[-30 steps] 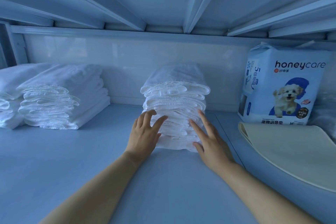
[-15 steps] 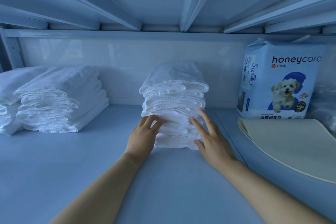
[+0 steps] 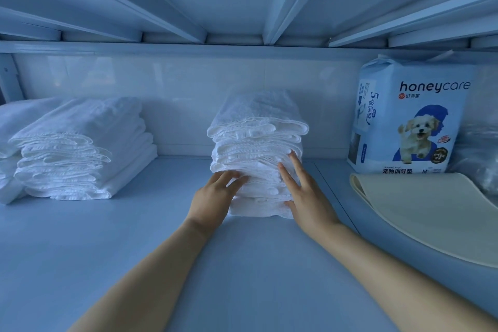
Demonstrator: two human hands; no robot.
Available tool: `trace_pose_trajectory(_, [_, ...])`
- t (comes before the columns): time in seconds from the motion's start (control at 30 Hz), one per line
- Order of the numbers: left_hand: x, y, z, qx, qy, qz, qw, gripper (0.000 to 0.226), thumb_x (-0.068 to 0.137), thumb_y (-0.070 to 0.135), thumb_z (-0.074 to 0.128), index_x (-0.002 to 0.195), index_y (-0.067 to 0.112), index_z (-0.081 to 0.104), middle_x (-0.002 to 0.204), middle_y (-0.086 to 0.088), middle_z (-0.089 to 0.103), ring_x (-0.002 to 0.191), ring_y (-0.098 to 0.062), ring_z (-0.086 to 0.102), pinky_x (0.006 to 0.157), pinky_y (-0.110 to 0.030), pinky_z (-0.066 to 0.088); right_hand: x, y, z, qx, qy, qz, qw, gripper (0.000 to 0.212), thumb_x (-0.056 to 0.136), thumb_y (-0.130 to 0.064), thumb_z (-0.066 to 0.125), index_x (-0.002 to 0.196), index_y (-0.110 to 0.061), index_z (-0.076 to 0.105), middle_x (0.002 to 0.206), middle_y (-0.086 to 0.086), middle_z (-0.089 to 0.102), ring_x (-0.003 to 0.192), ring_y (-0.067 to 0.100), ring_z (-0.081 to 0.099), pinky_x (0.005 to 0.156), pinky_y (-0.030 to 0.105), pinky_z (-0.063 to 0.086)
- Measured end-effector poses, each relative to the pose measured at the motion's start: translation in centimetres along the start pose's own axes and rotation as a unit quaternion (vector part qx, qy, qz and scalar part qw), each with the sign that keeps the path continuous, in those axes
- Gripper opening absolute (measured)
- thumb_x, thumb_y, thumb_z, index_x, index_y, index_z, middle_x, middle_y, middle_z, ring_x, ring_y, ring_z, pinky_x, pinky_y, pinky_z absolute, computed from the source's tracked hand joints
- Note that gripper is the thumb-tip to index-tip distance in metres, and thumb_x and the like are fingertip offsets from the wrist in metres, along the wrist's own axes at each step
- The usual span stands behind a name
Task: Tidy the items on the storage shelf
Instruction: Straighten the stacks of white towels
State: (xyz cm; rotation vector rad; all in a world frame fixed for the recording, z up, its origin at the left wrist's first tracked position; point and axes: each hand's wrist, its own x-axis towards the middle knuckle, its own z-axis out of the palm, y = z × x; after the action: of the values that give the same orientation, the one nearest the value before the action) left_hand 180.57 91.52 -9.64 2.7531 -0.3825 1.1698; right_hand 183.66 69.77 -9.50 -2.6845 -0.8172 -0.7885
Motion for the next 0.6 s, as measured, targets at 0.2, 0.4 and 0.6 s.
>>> trace_pose_trajectory(0.2, [0.8, 0.1, -0.4, 0.002, 0.033, 0.009, 0.999, 0.049, 0.043, -0.010, 0.080, 0.081, 0.021, 0.076, 0.074, 0.004, 0.065, 0.071, -0.016, 0.066, 0.029, -0.023, 0.043, 0.1, -0.4, 0.4, -0.001, 0.017, 0.013, 1.000, 0.084, 0.088, -0.003, 0.057, 0.150, -0.025, 0.005, 0.144, -0.012, -0.033, 0.138, 0.019, 0.023, 0.085, 0.020, 0.044])
trace_pose_trajectory(0.4, [0.8, -0.9, -1.0, -0.004, 0.031, 0.045, 0.999, 0.049, 0.045, -0.016, 0.076, 0.083, 0.014, 0.075, 0.070, -0.003, 0.063, 0.068, -0.020, 0.065, 0.029, -0.027, 0.044, 0.2, -0.9, 0.6, 0.026, 0.027, 0.003, 0.999, 0.082, 0.085, 0.003, 0.059, 0.149, -0.023, 0.015, 0.151, -0.011, -0.020, 0.137, 0.022, 0.028, 0.080, 0.016, 0.035])
trace_pose_trajectory(0.6, [-0.4, -3.1, -2.5, 0.009, 0.020, 0.063, 0.998, 0.049, 0.048, -0.015, 0.076, 0.088, 0.013, 0.075, 0.071, -0.004, 0.063, 0.069, -0.021, 0.065, 0.030, -0.028, 0.044, 0.5, -2.8, 1.0, 0.055, 0.032, -0.021, 0.998, 0.082, 0.082, 0.005, 0.062, 0.148, -0.021, 0.021, 0.150, -0.011, -0.018, 0.135, 0.024, 0.034, 0.080, 0.021, 0.042])
